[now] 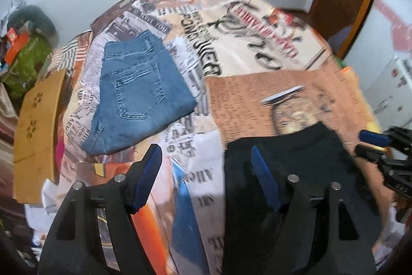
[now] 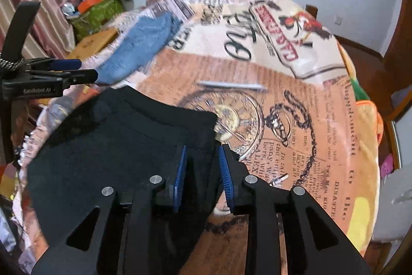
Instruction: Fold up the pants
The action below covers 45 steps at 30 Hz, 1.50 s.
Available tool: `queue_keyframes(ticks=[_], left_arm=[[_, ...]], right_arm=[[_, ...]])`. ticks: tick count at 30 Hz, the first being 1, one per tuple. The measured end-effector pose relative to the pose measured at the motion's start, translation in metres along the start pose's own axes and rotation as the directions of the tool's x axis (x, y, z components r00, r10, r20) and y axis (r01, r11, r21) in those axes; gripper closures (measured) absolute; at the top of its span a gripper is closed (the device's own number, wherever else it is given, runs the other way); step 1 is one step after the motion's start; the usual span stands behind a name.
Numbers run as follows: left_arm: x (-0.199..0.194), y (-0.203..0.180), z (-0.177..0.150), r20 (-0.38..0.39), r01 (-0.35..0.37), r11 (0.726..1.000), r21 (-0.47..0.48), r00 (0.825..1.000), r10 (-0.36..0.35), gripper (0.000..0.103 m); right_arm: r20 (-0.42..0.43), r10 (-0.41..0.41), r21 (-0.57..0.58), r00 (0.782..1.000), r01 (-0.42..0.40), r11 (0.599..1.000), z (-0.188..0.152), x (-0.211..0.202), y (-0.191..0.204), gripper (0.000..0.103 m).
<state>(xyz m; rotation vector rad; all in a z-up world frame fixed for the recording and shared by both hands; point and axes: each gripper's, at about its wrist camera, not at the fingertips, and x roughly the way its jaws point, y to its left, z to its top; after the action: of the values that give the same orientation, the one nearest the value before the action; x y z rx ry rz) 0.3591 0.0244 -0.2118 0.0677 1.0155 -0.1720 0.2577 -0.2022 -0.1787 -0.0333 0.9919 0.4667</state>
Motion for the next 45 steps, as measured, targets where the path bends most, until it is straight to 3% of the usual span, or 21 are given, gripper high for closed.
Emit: queue_keyframes(ticks=[2,6,13,18,25,30,33,36,40,45], left_arm=[[-0.014,-0.004,-0.009,0.009,0.034,0.999,0.012,0.999,-0.034,0.031],[-0.027,-0.027,-0.044,-0.006,0.063,0.994,0.089,0.998,-0.062,0.029],[-0.010,-0.045,-0.109,-0.099,-0.023,0.982,0.185,0.994,0.042,0.025],[-0.030,-0.031,-0.134,-0.041,-0.066,0.985,0.158,0.996,0.074,0.016],[-0.038,0.006,-0.152,-0.069,-0.121,0.991,0.051,0.990,0.124,0.016],[-0.049,0.019,-0.152,-0.069,-0.150,0.988,0.019,0.986,0.151,0.017],[-0.062,0.022,-0.138,-0.038,-0.130,0.991,-0.006,0.991,0.130,0.016],[-0.072,0.017,-0.116,-0.008,-0.067,0.997,-0.024,0.998,0.066,0.014],[-0.065,0.004,-0.095,-0.006,-0.005,1.000,-0.029,1.000,0.005,0.007],[-0.019,-0.018,-0.084,-0.109,0.035,0.999,0.020,0.994,-0.032,0.007]], right_arm=[[0.022,0.021,-0.006,1.000,-0.021,1.000,-0.002,-0.010,0.009,0.064],[0.029,0.072,-0.041,0.997,-0.071,0.997,-0.013,-0.024,0.032,0.064],[-0.091,0.074,-0.049,0.993,-0.079,0.996,-0.064,-0.002,0.051,0.064],[-0.053,0.059,-0.023,0.997,-0.060,0.998,-0.082,-0.016,0.043,0.064],[-0.059,0.021,0.031,0.998,-0.020,0.999,-0.095,-0.034,0.029,0.060],[-0.048,-0.017,0.041,0.999,0.019,0.999,-0.099,-0.049,0.019,0.054],[-0.041,-0.042,0.041,0.998,0.044,0.998,-0.096,-0.054,0.015,0.054],[-0.031,-0.059,0.048,0.998,0.061,0.997,-0.090,-0.057,0.012,0.052],[-0.005,0.010,0.107,1.000,-0.010,0.994,-0.082,-0.056,0.006,0.043],[-0.049,0.089,0.223,0.995,-0.076,0.972,-0.082,-0.028,-0.001,0.039]])
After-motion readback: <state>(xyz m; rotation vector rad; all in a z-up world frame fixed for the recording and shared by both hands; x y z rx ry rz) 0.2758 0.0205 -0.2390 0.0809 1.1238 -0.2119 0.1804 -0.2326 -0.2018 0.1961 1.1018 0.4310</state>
